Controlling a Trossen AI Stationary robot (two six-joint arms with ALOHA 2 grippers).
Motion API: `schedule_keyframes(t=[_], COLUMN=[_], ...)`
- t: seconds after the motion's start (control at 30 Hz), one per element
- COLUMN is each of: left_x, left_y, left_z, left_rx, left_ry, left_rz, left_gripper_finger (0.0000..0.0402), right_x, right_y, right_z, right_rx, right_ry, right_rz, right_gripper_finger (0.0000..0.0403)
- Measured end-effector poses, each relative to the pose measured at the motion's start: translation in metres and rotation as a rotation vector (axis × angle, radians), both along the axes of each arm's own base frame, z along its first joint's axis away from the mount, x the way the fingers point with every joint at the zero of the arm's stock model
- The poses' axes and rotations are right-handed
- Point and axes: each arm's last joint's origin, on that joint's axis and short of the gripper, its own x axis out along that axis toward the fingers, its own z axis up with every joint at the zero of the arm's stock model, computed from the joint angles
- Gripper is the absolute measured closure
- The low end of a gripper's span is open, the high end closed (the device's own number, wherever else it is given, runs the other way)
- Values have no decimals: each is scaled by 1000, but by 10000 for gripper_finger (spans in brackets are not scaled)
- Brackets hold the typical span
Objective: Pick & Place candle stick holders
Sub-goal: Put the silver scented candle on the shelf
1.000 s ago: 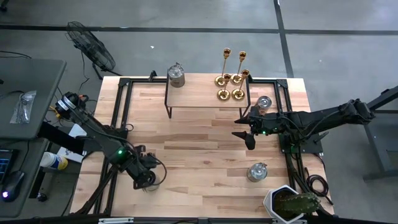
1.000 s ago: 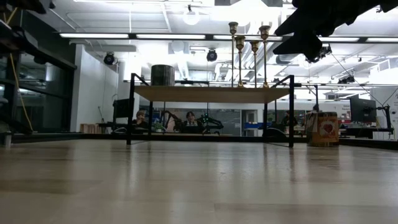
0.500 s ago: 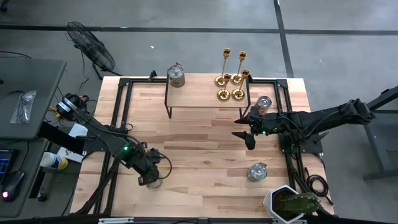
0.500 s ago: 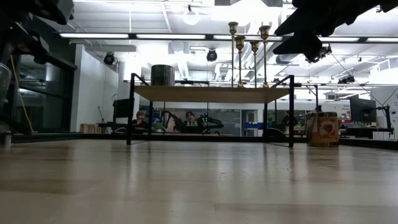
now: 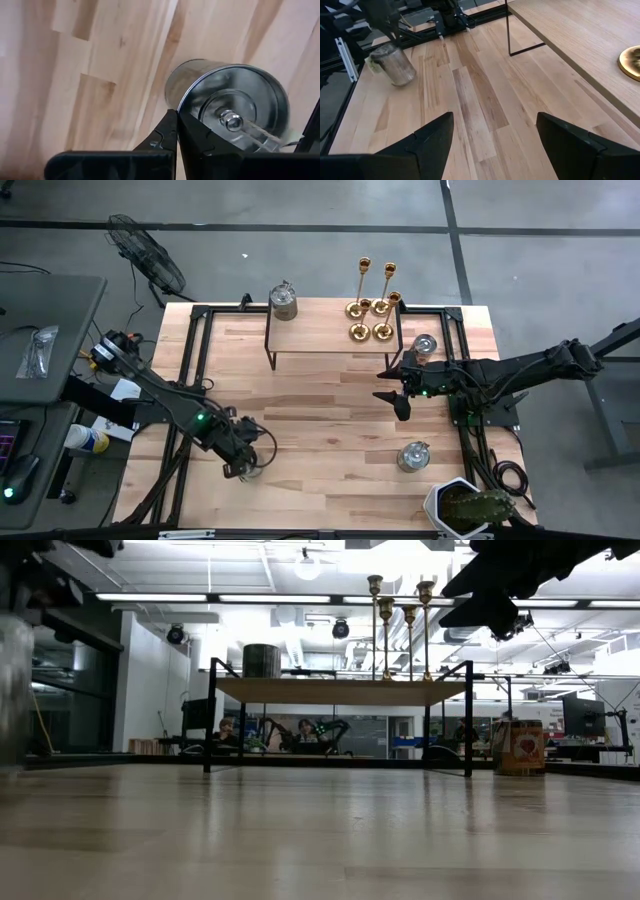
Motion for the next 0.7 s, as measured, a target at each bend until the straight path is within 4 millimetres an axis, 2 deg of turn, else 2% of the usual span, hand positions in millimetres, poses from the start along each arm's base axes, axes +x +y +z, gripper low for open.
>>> schedule_keyframes(t=[0.3,0.7], left_x=[7,28], left_y=[3,41], left_z=[21,59], left_rx=[-12,23], left_ry=[-30,-76], left_rz=[6,21], left_gripper_finger=[401,401], right_x=[0,0], right_y=[0,0], right_z=[0,0], right_rx=[0,0], right_ry=[0,0], right_rz=[0,0], right_gripper_finger=[125,125])
